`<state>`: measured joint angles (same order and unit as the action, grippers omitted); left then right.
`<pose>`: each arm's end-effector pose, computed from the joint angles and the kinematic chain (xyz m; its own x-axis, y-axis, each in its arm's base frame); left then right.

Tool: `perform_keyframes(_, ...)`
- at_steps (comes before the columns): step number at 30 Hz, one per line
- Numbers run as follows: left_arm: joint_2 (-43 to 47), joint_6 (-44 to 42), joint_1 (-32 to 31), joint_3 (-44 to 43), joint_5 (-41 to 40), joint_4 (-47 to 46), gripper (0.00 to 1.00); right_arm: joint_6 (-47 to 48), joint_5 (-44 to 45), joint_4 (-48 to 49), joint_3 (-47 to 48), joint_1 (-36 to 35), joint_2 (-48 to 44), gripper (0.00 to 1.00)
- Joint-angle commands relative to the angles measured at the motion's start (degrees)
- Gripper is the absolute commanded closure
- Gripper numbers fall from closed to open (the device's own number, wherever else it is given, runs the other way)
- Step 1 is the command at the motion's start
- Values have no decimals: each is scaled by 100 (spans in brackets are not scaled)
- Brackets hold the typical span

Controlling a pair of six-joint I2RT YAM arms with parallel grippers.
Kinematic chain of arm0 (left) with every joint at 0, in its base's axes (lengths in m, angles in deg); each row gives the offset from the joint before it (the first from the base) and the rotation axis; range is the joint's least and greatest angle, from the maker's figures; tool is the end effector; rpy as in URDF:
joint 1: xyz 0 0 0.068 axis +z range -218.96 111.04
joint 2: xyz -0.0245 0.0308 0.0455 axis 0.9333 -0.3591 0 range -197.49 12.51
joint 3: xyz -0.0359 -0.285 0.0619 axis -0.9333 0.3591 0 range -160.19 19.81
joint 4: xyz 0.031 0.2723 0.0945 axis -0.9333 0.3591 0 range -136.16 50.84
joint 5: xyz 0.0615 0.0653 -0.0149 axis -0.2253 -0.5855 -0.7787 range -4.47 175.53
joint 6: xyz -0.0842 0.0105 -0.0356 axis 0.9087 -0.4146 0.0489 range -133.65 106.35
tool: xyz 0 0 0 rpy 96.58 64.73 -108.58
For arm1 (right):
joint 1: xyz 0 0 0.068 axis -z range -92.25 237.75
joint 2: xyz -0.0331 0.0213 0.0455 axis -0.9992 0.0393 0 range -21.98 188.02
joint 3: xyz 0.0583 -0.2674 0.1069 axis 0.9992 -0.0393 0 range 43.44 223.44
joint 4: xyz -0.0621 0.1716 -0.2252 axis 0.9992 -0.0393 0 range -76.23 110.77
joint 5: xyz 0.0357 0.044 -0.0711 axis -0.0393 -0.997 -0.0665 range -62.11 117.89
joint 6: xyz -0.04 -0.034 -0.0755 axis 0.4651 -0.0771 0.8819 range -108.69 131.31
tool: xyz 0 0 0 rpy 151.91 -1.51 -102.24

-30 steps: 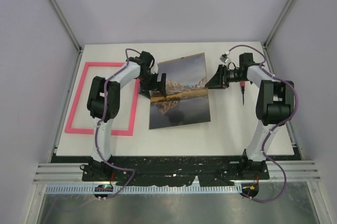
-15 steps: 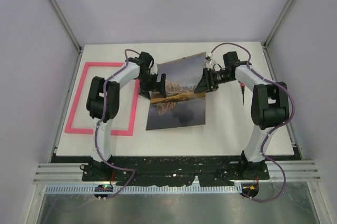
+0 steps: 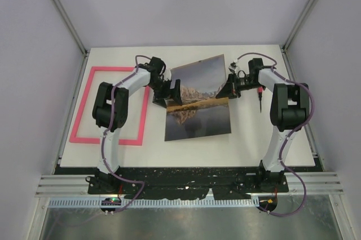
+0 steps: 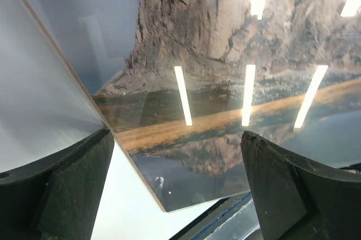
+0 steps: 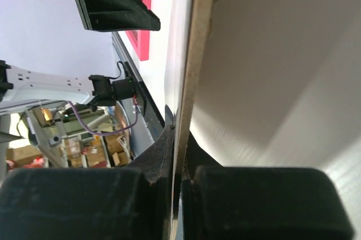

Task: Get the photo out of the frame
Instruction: Remove the photo frame item from the photo frame.

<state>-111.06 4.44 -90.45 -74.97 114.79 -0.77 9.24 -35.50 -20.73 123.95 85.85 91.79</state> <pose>0.4390 -0.2163 0.1311 -0.9887 0.0983 -0.1132 0.1439 0.8346 -0.5318 0.4246 0.0879 0.1672 -0.9727 -0.0160 -0.2316 -0.2148 0.4408 0.8715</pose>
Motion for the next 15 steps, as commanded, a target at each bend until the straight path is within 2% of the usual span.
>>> perform_keyframes(1, -18, -42, -197, 188, 660, -583, 0, 478, -664, -85, 360, 399, -127, 92)
perform_keyframes(10, 35, -104, -57, 337, 1310, -1101, 0, 813, -1025, -728, 413, 558, -795, 92)
perform_keyframes(15, 52, -103, -4, 452, 1706, -1462, 0, 743, -807, -930, 579, 602, -1138, 92)
